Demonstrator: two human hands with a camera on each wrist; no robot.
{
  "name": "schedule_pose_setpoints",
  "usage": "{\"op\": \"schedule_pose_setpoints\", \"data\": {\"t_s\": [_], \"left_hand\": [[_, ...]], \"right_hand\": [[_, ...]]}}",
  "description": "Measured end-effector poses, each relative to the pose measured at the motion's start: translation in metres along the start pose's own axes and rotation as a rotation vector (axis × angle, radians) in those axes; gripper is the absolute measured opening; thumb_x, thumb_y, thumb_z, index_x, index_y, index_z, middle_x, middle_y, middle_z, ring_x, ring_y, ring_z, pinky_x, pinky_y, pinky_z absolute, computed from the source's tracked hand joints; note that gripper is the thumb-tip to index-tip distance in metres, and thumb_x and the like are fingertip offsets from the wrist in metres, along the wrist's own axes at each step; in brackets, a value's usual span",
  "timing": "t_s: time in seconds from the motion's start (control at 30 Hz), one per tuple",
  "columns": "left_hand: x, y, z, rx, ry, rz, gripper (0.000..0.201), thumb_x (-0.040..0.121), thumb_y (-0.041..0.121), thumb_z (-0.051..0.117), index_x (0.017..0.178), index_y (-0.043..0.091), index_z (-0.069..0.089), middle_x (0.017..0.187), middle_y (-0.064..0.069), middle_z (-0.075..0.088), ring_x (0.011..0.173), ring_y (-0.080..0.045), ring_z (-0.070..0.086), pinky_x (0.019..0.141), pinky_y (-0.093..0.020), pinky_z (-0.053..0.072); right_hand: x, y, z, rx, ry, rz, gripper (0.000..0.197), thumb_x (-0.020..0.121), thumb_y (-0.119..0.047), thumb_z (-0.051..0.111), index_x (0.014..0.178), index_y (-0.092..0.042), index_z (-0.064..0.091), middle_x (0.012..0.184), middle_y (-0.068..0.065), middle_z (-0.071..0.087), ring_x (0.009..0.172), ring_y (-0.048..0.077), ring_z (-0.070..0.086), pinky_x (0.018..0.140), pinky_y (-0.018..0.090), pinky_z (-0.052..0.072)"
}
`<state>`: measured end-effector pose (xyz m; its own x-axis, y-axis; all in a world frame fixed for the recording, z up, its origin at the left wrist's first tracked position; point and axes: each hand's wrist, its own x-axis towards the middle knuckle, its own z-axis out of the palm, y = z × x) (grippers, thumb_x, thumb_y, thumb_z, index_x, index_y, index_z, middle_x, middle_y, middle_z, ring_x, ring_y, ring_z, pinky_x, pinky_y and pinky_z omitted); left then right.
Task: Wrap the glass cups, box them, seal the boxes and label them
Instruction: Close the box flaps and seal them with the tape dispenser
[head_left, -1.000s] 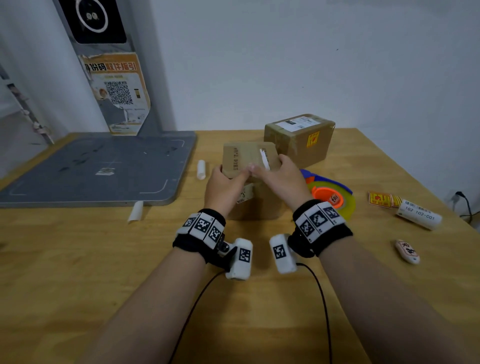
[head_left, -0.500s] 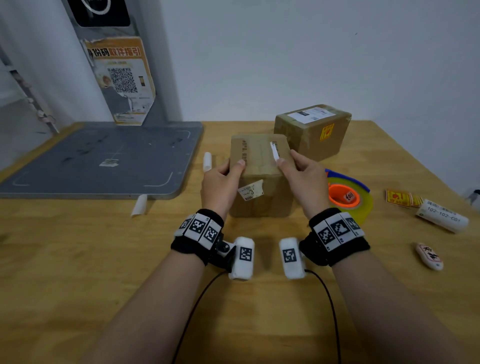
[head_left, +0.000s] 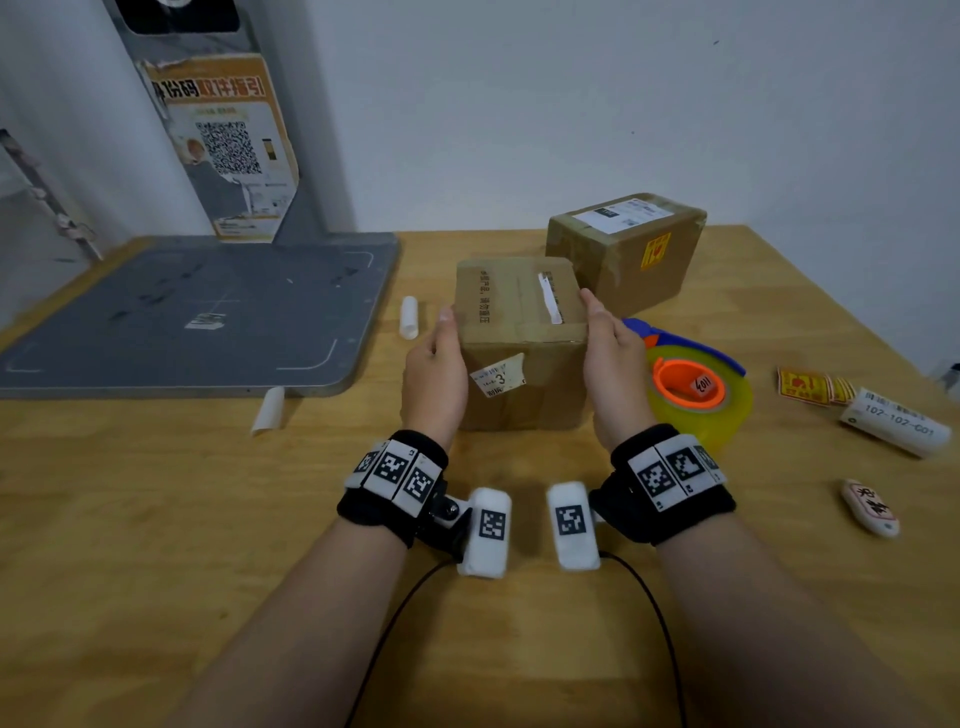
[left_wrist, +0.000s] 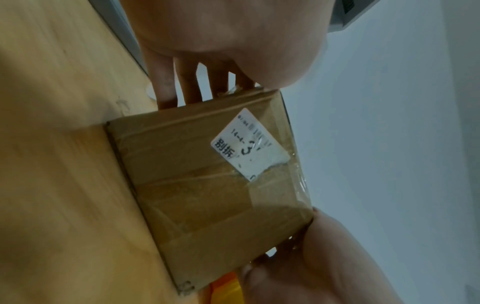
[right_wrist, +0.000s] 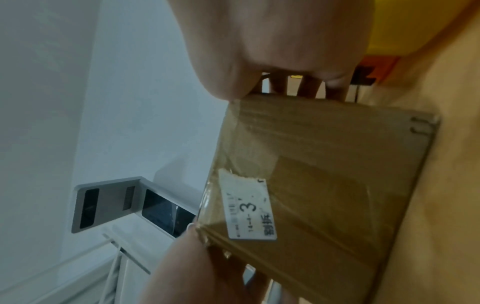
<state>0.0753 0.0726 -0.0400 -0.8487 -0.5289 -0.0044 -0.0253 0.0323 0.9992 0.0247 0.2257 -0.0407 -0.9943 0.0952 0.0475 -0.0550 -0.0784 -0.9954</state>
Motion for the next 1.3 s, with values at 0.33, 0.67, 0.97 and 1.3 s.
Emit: {"op": "schedule_pose_setpoints", "data": {"t_s": [0.33, 0.67, 0.97, 1.3], "left_hand": [[0.004, -0.021, 0.005, -0.145, -0.062, 0.011, 0.044, 0.113, 0.036, 0.026, 0.151, 0.031, 0.048, 0.144, 0.002, 0.06, 0.128, -0.014, 0.06, 0.111, -0.039, 0.048], [0.015, -0.013, -0.007, -0.138, -0.083, 0.024, 0.034, 0.112, 0.032, 0.034, 0.135, 0.039, 0.058, 0.128, 0.007, 0.066, 0.123, -0.019, 0.063, 0.105, -0.045, 0.053], [0.032, 0.019, -0.016, 0.522, -0.405, 0.521, 0.04, 0.079, 0.062, 0.069, 0.117, 0.048, 0.069, 0.145, 0.022, 0.055, 0.149, -0.02, 0.026, 0.122, -0.045, 0.017], [0.052, 0.007, -0.034, 0.234, -0.466, 0.448, 0.034, 0.073, 0.024, 0.088, 0.103, 0.036, 0.078, 0.121, 0.027, 0.07, 0.149, -0.007, 0.032, 0.126, -0.04, 0.022]], "right_hand": [[0.009, 0.022, -0.007, 0.23, -0.056, 0.107, 0.033, 0.107, -0.02, 0.054, 0.138, -0.026, 0.064, 0.124, -0.001, 0.074, 0.115, 0.016, 0.071, 0.097, 0.04, 0.059], [0.016, 0.005, -0.02, -0.108, -0.001, -0.012, 0.035, 0.107, -0.014, 0.048, 0.138, -0.022, 0.059, 0.129, -0.002, 0.066, 0.12, 0.016, 0.061, 0.105, 0.046, 0.053], [0.022, -0.027, -0.014, -0.803, -0.497, -0.448, 0.057, 0.079, -0.077, 0.05, 0.13, -0.052, 0.063, 0.161, -0.016, 0.038, 0.142, 0.023, 0.023, 0.117, 0.036, 0.021], [0.034, -0.033, -0.042, -0.395, -0.607, -0.286, 0.045, 0.069, -0.018, 0.093, 0.111, -0.024, 0.079, 0.125, -0.018, 0.072, 0.125, -0.006, 0.059, 0.116, 0.033, 0.043]]}}
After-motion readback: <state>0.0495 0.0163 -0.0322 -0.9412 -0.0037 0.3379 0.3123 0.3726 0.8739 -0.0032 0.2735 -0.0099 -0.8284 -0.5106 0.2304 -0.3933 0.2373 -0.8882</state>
